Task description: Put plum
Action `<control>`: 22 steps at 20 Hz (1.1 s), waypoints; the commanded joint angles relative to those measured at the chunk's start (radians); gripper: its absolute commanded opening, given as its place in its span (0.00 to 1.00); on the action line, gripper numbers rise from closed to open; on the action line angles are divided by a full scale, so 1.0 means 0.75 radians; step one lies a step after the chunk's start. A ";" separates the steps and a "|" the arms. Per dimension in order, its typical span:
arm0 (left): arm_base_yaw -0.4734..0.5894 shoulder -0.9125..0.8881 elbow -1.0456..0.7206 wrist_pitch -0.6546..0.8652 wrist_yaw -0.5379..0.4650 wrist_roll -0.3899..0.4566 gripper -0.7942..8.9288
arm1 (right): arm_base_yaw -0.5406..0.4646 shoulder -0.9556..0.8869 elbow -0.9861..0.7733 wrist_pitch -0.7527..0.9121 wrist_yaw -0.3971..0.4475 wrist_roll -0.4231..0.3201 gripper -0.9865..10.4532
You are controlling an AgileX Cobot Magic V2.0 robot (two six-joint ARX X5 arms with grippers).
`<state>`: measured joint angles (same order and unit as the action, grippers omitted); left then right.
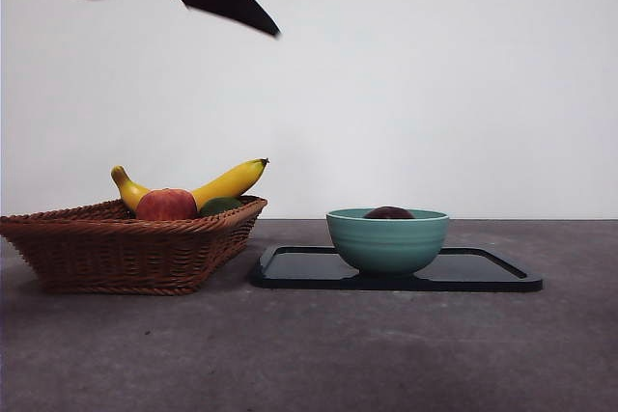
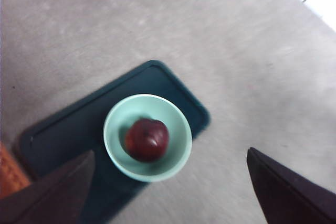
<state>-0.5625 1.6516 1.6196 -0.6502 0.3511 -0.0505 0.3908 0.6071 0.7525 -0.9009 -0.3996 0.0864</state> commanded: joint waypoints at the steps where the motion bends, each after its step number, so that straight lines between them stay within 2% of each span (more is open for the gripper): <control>1: -0.033 0.128 0.092 0.041 -0.030 0.034 0.56 | 0.006 0.006 0.008 0.013 -0.006 0.010 0.26; 10: -0.112 0.445 0.143 0.239 -0.106 0.103 0.56 | 0.006 0.006 0.008 0.012 -0.005 0.011 0.26; 22: -0.185 0.620 0.143 0.266 -0.198 0.263 0.56 | 0.006 0.006 0.008 0.011 -0.005 0.011 0.26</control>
<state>-0.6926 2.0838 1.6974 -0.4629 0.2066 0.1215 0.3908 0.6071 0.7525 -0.9009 -0.3996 0.0864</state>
